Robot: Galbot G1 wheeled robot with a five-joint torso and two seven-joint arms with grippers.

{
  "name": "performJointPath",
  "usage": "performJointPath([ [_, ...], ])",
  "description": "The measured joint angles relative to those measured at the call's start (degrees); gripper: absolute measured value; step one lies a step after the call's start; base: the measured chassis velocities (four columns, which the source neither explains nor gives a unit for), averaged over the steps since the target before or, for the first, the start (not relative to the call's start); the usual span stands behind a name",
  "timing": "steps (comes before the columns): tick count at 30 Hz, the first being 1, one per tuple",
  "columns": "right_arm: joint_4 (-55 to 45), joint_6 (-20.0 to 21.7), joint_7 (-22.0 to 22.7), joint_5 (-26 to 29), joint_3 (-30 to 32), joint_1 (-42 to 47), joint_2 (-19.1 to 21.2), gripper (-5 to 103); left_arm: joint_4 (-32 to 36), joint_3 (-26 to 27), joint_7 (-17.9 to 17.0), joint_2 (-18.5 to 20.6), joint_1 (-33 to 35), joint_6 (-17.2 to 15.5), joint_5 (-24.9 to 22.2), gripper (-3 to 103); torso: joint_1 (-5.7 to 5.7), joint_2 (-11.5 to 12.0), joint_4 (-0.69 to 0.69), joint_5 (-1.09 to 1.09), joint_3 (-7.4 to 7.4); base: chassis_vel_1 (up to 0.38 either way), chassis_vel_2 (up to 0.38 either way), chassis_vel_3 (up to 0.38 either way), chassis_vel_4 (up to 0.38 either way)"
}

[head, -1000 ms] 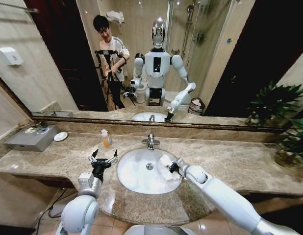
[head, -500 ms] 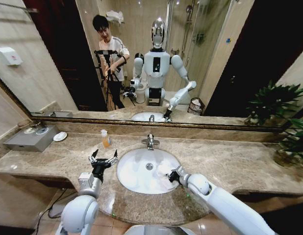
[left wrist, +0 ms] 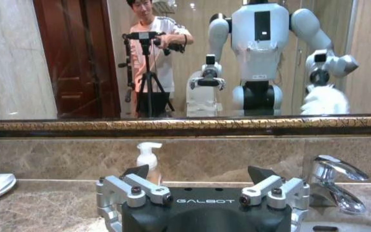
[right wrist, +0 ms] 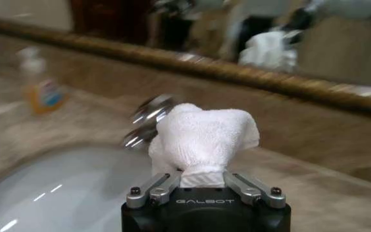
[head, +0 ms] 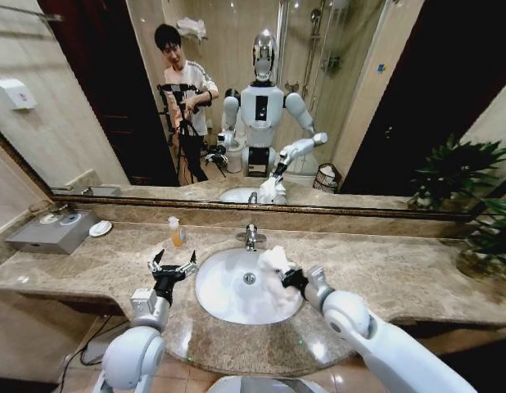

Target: Pick up the towel from the sink counter and wipe the mirror surface.

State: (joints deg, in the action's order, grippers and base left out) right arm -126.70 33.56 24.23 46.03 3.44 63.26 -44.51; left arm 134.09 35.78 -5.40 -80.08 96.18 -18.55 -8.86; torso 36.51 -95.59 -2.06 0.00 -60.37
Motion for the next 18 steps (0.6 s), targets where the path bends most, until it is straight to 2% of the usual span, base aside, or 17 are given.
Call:
performJointPath([
  [1, -1.4, 0.8, 3.0, 2.9, 1.2, -0.5, 1.5, 12, 0.0, 0.0, 0.0, 0.0, 0.0, 0.0, 0.0, 100, 0.00, 0.0, 0.00, 0.00, 0.00, 0.000, 0.000, 0.000, 0.000],
  [2, -1.4, 0.8, 3.0, 2.9, 1.2, -0.5, 1.5, 12, 0.0, 0.0, 0.0, 0.0, 0.0, 0.0, 0.0, 100, 0.00, 0.0, 0.00, 0.00, 0.00, 0.000, 0.000, 0.000, 0.000],
  [4, -3.4, 3.1, 5.8, 7.1, 5.0, 0.1, 3.7, 12, 0.0, 0.0, 0.0, 0.0, 0.0, 0.0, 0.0, 100, 0.01, 0.0, -0.02, 0.00, 0.00, 0.000, 0.000, 0.000, 0.000],
  [5, -4.2, 4.5, 6.2, 8.6, 7.8, 1.3, 4.6, 12, 0.0, 0.0, 0.0, 0.0, 0.0, 0.0, 0.0, 100, 0.01, 0.0, -0.02, -0.01, 0.00, 0.000, 0.000, 0.000, 0.000],
  [6, -4.2, 4.5, 6.2, 8.6, 7.8, 1.3, 4.6, 12, 0.0, 0.0, 0.0, 0.0, 0.0, 0.0, 0.0, 100, 0.01, 0.0, -0.02, -0.01, 0.00, 0.000, 0.000, 0.000, 0.000],
  [7, -4.8, 5.8, 6.4, 9.9, 11.6, 3.9, 5.5, 12, 0.0, 0.0, 0.0, 0.0, 0.0, 0.0, 0.0, 100, 0.01, 0.0, -0.01, -0.01, 0.00, 0.000, 0.000, 0.000, 0.000],
  [8, -4.7, 6.5, 6.1, 10.2, 15.2, 6.7, 6.0, 12, 0.0, 0.0, 0.0, 0.0, 0.0, 0.0, 0.0, 100, 0.00, 0.0, 0.00, 0.01, 0.00, 0.000, 0.000, 0.000, 0.000],
  [9, -4.7, 6.5, 6.1, 10.2, 15.2, 6.7, 6.0, 12, 0.0, 0.0, 0.0, 0.0, 0.0, 0.0, 0.0, 100, 0.00, 0.0, 0.00, 0.01, 0.00, 0.000, 0.000, 0.000, 0.000],
  [10, -4.0, 7.5, 5.2, 10.4, 19.3, 9.7, 6.2, 12, 0.0, 0.0, 0.0, 0.0, 0.0, 0.0, 0.0, 100, 0.00, 0.0, 0.02, 0.01, 0.00, 0.000, 0.000, 0.000, 0.000],
  [12, -2.5, 8.3, 3.7, 10.5, 23.4, 13.4, 5.9, 12, 0.0, 0.0, 0.0, 0.0, 0.0, 0.0, 0.0, 100, 0.00, 0.0, 0.03, 0.00, 0.01, 0.000, 0.000, 0.000, 0.000],
  [16, 1.3, 8.5, 2.5, 8.3, 23.7, 14.8, 4.7, 12, 0.0, 0.0, 0.0, 0.0, 0.0, 0.0, 0.0, 100, 0.00, 0.0, 0.01, 0.02, 0.01, 0.000, 0.000, 0.000, 0.000],
  [18, 3.9, 8.5, 0.2, 6.0, 22.4, 14.8, 4.0, 9, 0.0, 0.0, 0.0, 0.0, 0.0, 0.0, 0.0, 100, 0.00, 0.0, -0.02, 0.02, 0.00, 0.000, 0.000, 0.000, 0.000],
])
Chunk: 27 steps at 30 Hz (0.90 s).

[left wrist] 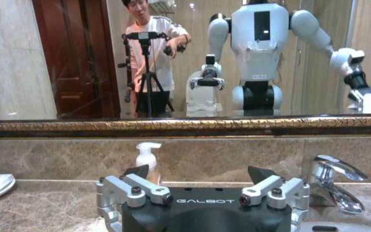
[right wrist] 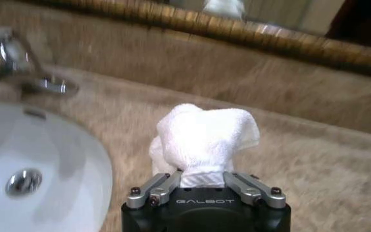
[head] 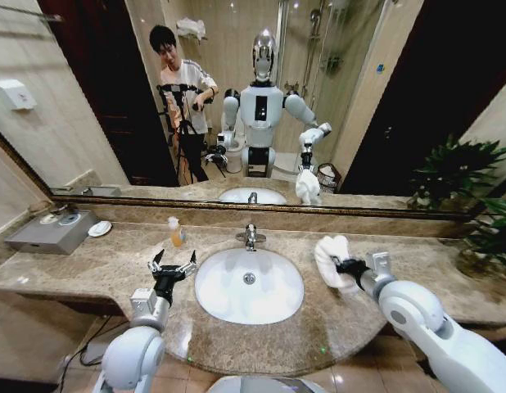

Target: Pick up the towel from the sink counter and wipe the mirror surface.

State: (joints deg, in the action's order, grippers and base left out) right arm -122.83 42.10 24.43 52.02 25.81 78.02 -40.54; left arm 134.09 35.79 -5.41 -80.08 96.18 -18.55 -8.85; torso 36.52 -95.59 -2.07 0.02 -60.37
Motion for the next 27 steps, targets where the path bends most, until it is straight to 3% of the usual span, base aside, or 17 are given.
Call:
performJointPath([
  [6, 4.6, 0.0, -1.8, -1.9, -4.8, -2.7, -1.7, 9, 0.0, 0.0, 0.0, 0.0, 0.0, 0.0, 0.0, 100, 0.00, 0.0, 0.01, -0.03, 0.00, 0.000, 0.000, 0.000, 0.000],
  [13, 6.2, -0.1, -2.8, -1.2, -5.0, -3.9, -2.7, 12, 0.0, 0.0, 0.0, 0.0, 0.0, 0.0, 0.0, 100, 0.00, 0.0, 0.01, -0.02, 0.00, 0.000, 0.000, 0.000, 0.000],
  [16, 5.6, -0.1, -2.7, -0.4, -3.6, -3.0, -2.9, 20, 0.0, 0.0, 0.0, 0.0, 0.0, 0.0, 0.0, 100, 0.00, 0.0, 0.02, -0.03, 0.00, 0.000, 0.000, 0.000, 0.000],
  [18, 5.3, -0.1, -2.7, 0.0, -3.3, -2.7, -3.0, 20, 0.0, 0.0, 0.0, 0.0, 0.0, 0.0, 0.0, 100, 0.00, 0.0, 0.03, -0.03, 0.00, 0.000, 0.000, 0.000, 0.000],
  [24, 4.1, -0.2, -2.3, 1.7, -2.6, -1.9, -3.7, 39, 0.0, 0.0, 0.0, 0.0, 0.0, 0.0, 0.0, 100, 0.00, 0.0, 0.02, -0.02, 0.00, 0.000, 0.000, 0.000, 0.000],
  [26, 3.7, -0.2, -2.5, 1.6, -2.6, -1.7, -3.8, 51, 0.0, 0.0, 0.0, 0.0, 0.0, 0.0, 0.0, 100, 0.00, 0.0, 0.02, -0.02, 0.00, 0.000, 0.000, 0.000, 0.000],
  [27, 3.4, -0.2, -2.5, 1.6, -2.6, -1.7, -3.9, 51, 0.0, 0.0, 0.0, 0.0, 0.0, 0.0, 0.0, 100, 0.00, 0.0, 0.02, -0.03, 0.00, 0.000, 0.000, 0.000, 0.000],
])
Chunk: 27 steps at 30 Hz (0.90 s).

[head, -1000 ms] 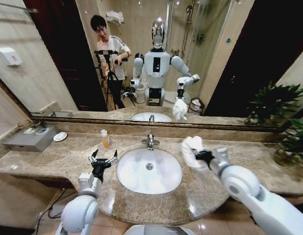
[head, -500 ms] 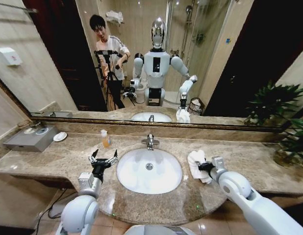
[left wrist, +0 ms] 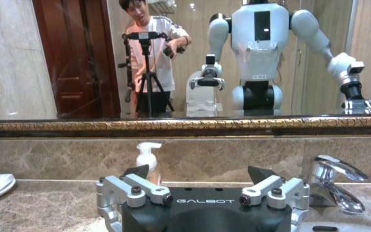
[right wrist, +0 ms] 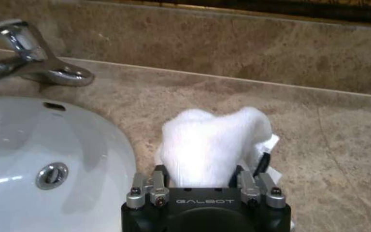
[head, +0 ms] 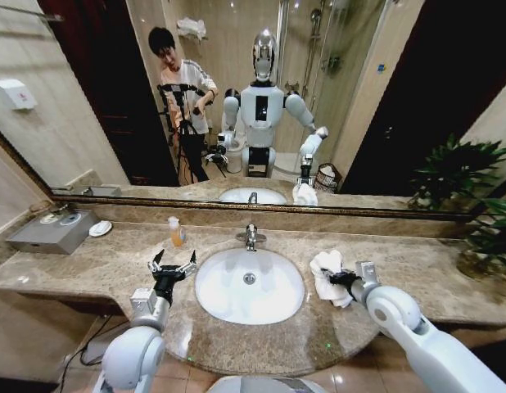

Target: Pick up the towel from the sink counter and wipe the mirror surface.

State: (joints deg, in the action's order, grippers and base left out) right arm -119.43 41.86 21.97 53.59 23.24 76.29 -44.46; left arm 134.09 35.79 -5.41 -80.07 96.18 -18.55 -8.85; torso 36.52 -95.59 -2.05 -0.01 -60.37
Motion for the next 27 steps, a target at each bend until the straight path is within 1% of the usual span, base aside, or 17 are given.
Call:
performJointPath([
  [1, -0.4, 0.0, 0.1, 0.0, 0.0, 0.0, -0.2, 57, 0.0, 0.0, 0.0, 0.0, 0.0, 0.0, 0.0, 100, 0.00, 0.0, 0.00, 0.01, 0.00, 0.000, 0.000, 0.000, 0.000],
  [2, -0.4, 0.0, 0.1, 0.0, 0.0, 0.0, -0.2, 57, 0.0, 0.0, 0.0, 0.0, 0.0, 0.0, 0.0, 100, 0.00, 0.0, 0.00, 0.01, 0.00, 0.000, 0.000, 0.000, 0.000],
  [5, -1.4, -0.2, 0.4, 0.0, -0.1, 0.0, -0.6, 73, 0.0, 0.0, 0.0, 0.0, 0.0, 0.0, 0.0, 100, 0.00, 0.0, 0.00, 0.00, 0.00, 0.000, 0.000, 0.000, 0.000],
  [6, -1.4, -0.2, 0.4, 0.0, -0.1, 0.0, -0.6, 73, 0.0, 0.0, 0.0, 0.0, 0.0, 0.0, 0.0, 100, 0.00, 0.0, 0.00, 0.00, 0.00, 0.000, 0.000, 0.000, 0.000],
  [7, -1.9, -0.3, 0.5, -0.2, -0.1, 0.0, -0.8, 78, 0.0, 0.0, 0.0, 0.0, 0.0, 0.0, 0.0, 100, 0.00, 0.0, 0.00, 0.00, 0.00, 0.000, 0.000, 0.000, 0.000],
  [9, -3.5, -1.3, 0.7, -1.3, -0.1, 0.1, -1.5, 89, 0.0, 0.0, 0.0, 0.0, 0.0, 0.0, 0.0, 100, 0.00, 0.0, 0.00, 0.00, 0.00, 0.000, 0.000, 0.000, 0.000],
  [10, -3.5, -1.3, 0.7, -1.3, -0.1, 0.1, -1.5, 89, 0.0, 0.0, 0.0, 0.0, 0.0, 0.0, 0.0, 100, 0.00, 0.0, 0.00, 0.00, 0.00, 0.000, 0.000, 0.000, 0.000],
  [12, -4.8, -2.6, 1.3, -3.2, 0.1, 0.2, -2.2, 97, 0.0, 0.0, 0.0, 0.0, 0.0, 0.0, 0.0, 100, 0.00, 0.0, 0.00, 0.00, 0.00, 0.000, 0.000, 0.000, 0.000],
  [14, -5.4, -2.9, 1.7, -3.9, 0.3, 0.3, -2.5, 97, 0.0, 0.0, 0.0, 0.0, 0.0, 0.0, 0.0, 100, 0.00, 0.0, -0.01, 0.00, 0.00, 0.000, 0.000, 0.000, 0.000],
  [18, -8.6, -6.1, 2.2, -8.0, 1.9, 1.3, -4.7, 100, 0.0, 0.0, 0.0, 0.0, 0.0, 0.0, 0.0, 100, 0.00, 0.0, 0.00, 0.00, 0.00, 0.000, 0.000, 0.000, 0.000],
  [19, -8.6, -6.1, 2.2, -8.0, 1.9, 1.3, -4.7, 100, 0.0, 0.0, 0.0, 0.0, 0.0, 0.0, 0.0, 100, 0.00, 0.0, 0.00, 0.00, 0.00, 0.000, 0.000, 0.000, 0.000],
  [21, -9.7, -8.8, 2.1, -10.6, 2.1, 1.8, -5.6, 100, 0.0, 0.0, 0.0, 0.0, 0.0, 0.0, 0.0, 100, 0.00, 0.0, -0.01, 0.00, 0.00, 0.000, 0.000, 0.000, 0.000],
  [23, -10.8, -12.1, 1.0, -13.4, 2.5, 2.8, -7.3, 100, 0.0, 0.0, 0.0, 0.0, 0.0, 0.0, 0.0, 100, 0.00, 0.0, 0.00, 0.00, 0.00, 0.000, 0.000, 0.000, 0.000],
  [24, -10.8, -12.1, 1.0, -13.4, 2.5, 2.8, -7.3, 100, 0.0, 0.0, 0.0, 0.0, 0.0, 0.0, 0.0, 100, 0.00, 0.0, 0.00, 0.00, 0.00, 0.000, 0.000, 0.000, 0.000],
  [25, -11.3, -13.3, 0.4, -14.4, 2.6, 3.2, -8.2, 100, 0.0, 0.0, 0.0, 0.0, 0.0, 0.0, 0.0, 100, 0.00, 0.0, 0.00, 0.00, 0.00, 0.000, 0.000, 0.000, 0.000],
  [27, -12.3, -16.1, -2.0, -18.3, 2.8, 4.5, -11.8, 100, 0.0, 0.0, 0.0, 0.0, 0.0, 0.0, 0.0, 100, 0.00, 0.0, 0.00, 0.01, 0.00, 0.000, 0.000, 0.000, 0.000],
])
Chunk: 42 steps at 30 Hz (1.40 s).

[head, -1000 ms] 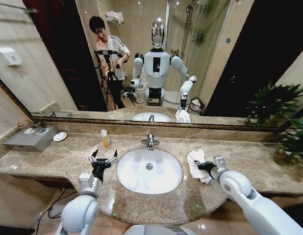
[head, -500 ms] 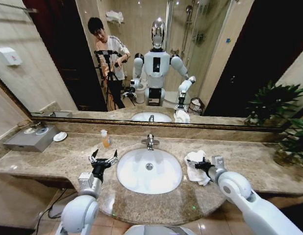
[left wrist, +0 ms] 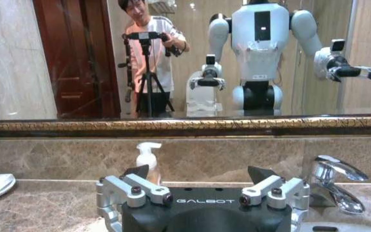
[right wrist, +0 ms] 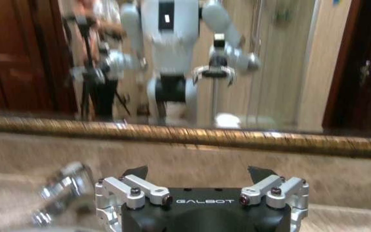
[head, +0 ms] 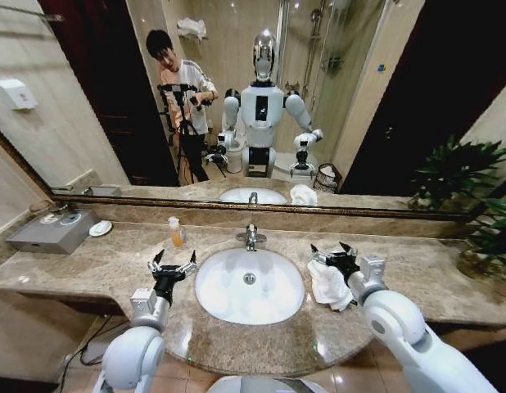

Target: Pick up the towel from the sink counter and wipe the mirror surface.

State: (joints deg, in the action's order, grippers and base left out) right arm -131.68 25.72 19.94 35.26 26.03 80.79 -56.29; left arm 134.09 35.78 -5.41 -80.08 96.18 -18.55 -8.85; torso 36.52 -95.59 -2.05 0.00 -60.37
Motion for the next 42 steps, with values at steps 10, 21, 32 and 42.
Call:
performJointPath([
  [10, -2.5, -7.3, -8.2, -15.5, 0.1, 2.8, -12.8, 100, 0.0, 0.0, 0.0, 0.0, 0.0, 0.0, 0.0, 100, 0.00, 0.0, 0.00, 0.00, 0.00, 0.000, 0.000, 0.000, 0.000],
  [21, -7.9, -5.7, -11.3, -21.4, 2.0, 7.0, -21.2, 100, 0.0, 0.0, 0.0, 0.0, 0.0, 0.0, 0.0, 100, 0.00, 0.0, 0.00, -0.01, 0.00, 0.000, 0.000, 0.000, 0.000],
  [32, -8.4, -7.3, -13.0, -21.1, 4.2, 10.3, -21.2, 100, 0.0, 0.0, 0.0, 0.0, 0.0, 0.0, 0.0, 100, -0.01, 0.0, 0.00, 0.00, 0.00, 0.073, -0.077, -0.086, 0.082],
  [42, -8.1, -9.9, -14.0, -20.8, 4.7, 13.0, -21.2, 100, 0.0, 0.0, 0.0, 0.0, 0.0, 0.0, 0.0, 100, -0.03, 0.0, 0.00, 0.01, 0.01, 0.147, -0.154, -0.153, 0.149],
])
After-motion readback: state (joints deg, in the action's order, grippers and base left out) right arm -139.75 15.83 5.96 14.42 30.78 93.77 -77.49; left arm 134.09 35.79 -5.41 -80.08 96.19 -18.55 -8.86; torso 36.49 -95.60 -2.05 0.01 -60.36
